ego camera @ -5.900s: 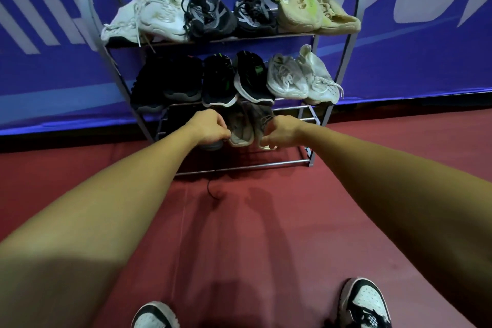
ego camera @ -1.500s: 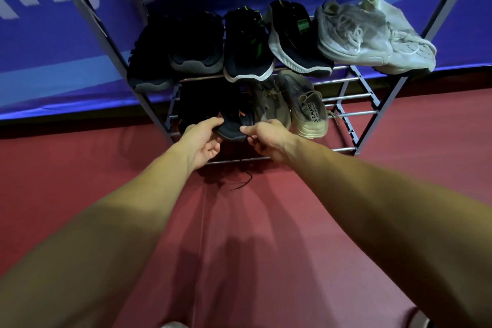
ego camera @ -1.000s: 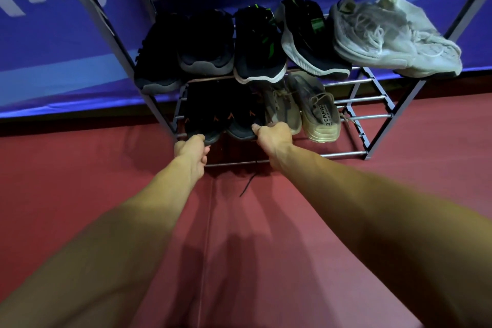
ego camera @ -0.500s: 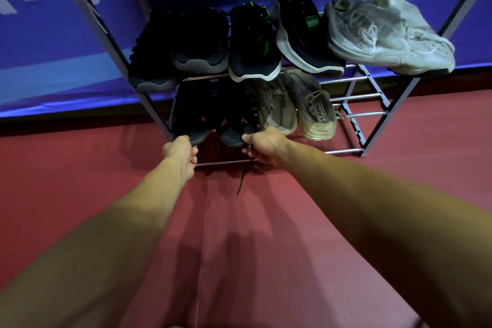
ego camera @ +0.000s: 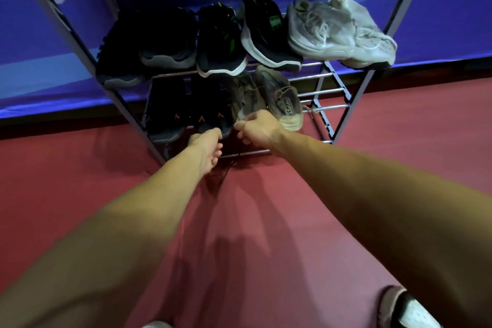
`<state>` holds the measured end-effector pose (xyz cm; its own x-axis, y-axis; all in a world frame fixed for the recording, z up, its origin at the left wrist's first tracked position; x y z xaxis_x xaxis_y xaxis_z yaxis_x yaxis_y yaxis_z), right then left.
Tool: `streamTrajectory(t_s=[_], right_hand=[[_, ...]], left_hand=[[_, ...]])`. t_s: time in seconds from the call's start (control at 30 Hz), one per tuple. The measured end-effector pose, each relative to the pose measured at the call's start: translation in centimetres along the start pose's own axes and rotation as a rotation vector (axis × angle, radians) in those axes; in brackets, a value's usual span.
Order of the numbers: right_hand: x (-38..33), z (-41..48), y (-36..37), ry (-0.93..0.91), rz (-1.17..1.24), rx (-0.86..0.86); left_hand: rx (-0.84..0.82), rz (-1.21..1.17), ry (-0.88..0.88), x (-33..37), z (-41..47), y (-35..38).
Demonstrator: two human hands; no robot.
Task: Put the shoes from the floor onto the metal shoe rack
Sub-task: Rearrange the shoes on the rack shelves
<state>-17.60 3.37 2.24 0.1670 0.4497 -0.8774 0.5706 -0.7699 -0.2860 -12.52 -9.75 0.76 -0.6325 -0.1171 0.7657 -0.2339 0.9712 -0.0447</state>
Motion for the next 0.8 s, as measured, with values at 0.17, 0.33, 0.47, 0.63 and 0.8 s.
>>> streamTrajectory(t_s=[0.17,0.33,0.47,0.63,0.8], right_hand=[[1.3,-2.0,-4.2,0.055,-0.133,0.205],[3.6,-3.6,-7.8,0.133,-0.074,0.332],[5.4,-3.8,-9.2,0.201,0.043,0.325],[5.4,-2.1,-8.6,0.252,0.285,0.279],[8.9,3.3,-8.6,0.259,0.423,0.336]], left_hand=[[-0.228,0.090,-0.165,-0.4,-1.7,5.0],[-0.249,0.037,-0.088,-0.4,-1.5,7.8],[-0.190,-0.058,-0.046,-0.3,-0.9,8.3],[-0.188,-0.170,-0.047,0.0,0.3,8.0],[-0.138,-0.247,0.008,1.4,1.7,7.6]])
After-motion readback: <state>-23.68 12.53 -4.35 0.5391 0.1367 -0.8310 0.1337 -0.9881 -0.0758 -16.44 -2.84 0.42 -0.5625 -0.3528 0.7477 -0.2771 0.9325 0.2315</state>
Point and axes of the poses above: each hand's wrist, its own z-axis towards the middle knuckle, its own y-axis out of the palm, x = y × z, the point moved 2 cm from there along z, towards the middle knuckle, and after that the axes turned 15 degrees about -x, right-handed, at the moved point
